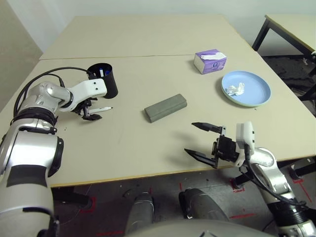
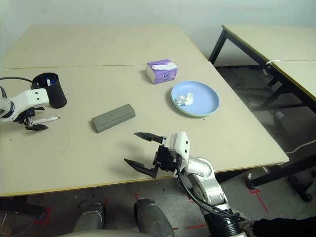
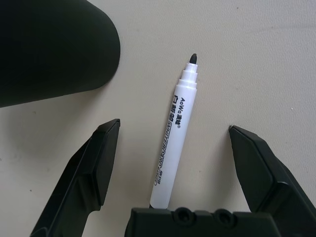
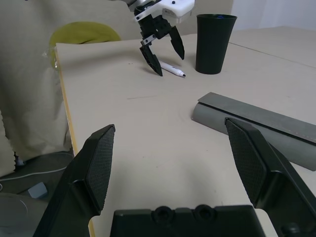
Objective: Organize and tidy the items on the table.
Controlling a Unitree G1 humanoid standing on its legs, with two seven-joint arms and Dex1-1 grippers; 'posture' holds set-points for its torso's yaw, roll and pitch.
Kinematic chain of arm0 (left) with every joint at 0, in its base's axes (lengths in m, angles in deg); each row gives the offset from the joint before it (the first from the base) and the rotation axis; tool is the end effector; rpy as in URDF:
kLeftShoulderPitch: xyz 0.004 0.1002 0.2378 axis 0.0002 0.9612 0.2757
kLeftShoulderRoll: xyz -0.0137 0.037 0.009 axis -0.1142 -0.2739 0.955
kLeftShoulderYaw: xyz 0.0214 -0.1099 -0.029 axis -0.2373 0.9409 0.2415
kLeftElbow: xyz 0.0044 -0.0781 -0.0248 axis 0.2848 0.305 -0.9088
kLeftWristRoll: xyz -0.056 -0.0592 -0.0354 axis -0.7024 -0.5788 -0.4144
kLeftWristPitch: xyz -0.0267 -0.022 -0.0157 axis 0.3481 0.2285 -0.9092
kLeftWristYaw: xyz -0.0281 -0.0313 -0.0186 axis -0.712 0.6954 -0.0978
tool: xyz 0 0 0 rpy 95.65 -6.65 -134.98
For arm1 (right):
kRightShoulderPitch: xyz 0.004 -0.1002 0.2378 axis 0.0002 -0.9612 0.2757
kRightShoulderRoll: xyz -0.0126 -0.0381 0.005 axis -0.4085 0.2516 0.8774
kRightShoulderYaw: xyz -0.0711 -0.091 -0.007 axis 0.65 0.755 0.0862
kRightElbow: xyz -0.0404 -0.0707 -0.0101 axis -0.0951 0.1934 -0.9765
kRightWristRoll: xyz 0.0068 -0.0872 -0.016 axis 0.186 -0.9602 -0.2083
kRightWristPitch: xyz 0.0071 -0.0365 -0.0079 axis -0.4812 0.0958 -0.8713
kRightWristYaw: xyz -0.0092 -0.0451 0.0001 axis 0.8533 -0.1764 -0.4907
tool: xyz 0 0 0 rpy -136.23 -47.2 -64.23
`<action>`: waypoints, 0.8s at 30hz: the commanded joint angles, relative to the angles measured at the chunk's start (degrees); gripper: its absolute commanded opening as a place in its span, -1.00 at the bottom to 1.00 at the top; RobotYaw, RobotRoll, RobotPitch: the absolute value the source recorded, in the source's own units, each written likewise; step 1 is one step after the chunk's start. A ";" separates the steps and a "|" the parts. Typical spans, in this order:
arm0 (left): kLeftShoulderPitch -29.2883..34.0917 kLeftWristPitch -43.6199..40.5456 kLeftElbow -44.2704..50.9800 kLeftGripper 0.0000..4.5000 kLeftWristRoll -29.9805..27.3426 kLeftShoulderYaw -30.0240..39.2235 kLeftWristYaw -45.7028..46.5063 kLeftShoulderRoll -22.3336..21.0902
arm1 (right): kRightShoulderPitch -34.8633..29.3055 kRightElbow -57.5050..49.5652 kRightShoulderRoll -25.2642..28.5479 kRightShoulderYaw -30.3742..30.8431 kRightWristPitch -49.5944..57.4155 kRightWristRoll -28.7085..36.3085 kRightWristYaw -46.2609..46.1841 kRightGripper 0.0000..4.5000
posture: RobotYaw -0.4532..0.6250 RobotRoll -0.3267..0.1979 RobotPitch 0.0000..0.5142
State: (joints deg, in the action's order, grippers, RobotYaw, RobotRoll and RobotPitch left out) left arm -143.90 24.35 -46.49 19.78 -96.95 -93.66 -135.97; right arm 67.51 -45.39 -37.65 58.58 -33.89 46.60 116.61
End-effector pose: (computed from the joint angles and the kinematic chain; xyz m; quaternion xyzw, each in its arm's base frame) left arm 0.3170 0.3388 0.1907 0.4569 0.3533 -0.3345 0.7447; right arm 0.1951 -0.1938 0.0689 -0.0484 -0.1033 0.5717 0.8125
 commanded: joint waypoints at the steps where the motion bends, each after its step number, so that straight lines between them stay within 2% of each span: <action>1: 1.14 -0.63 -1.50 0.82 1.25 -1.25 -0.98 1.22 | -0.23 -1.83 0.51 -0.21 0.86 0.36 -0.51 1.00 | -0.55 0.25 -0.55; 3: 0.90 -0.99 -1.53 0.60 0.95 -0.91 -1.32 1.49 | -0.19 -2.08 0.37 -0.23 0.99 0.33 -0.80 1.00 | -0.55 0.25 -0.55; 13: -0.15 -0.21 -1.29 -0.84 -0.04 0.19 -1.37 1.83 | 1.05 -2.99 0.45 -0.39 1.61 0.40 -1.54 1.00 | -0.53 0.25 -0.57; 14: -0.19 -0.15 -1.28 -0.89 -0.11 0.25 -1.45 1.82 | 1.17 -2.91 0.46 -0.39 1.61 0.40 -1.52 1.00 | -0.53 0.25 -0.57; 24: 0.63 0.20 -1.26 -0.89 -0.84 0.75 -3.85 0.50 | 2.66 -1.20 0.21 -0.26 1.27 0.17 -1.16 1.00 | -0.51 0.25 -0.58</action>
State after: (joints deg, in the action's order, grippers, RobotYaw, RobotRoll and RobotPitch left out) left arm -144.06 24.19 -46.95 19.17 -96.57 -95.95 -134.85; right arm 69.86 -47.05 -37.64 58.47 -32.77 46.66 115.36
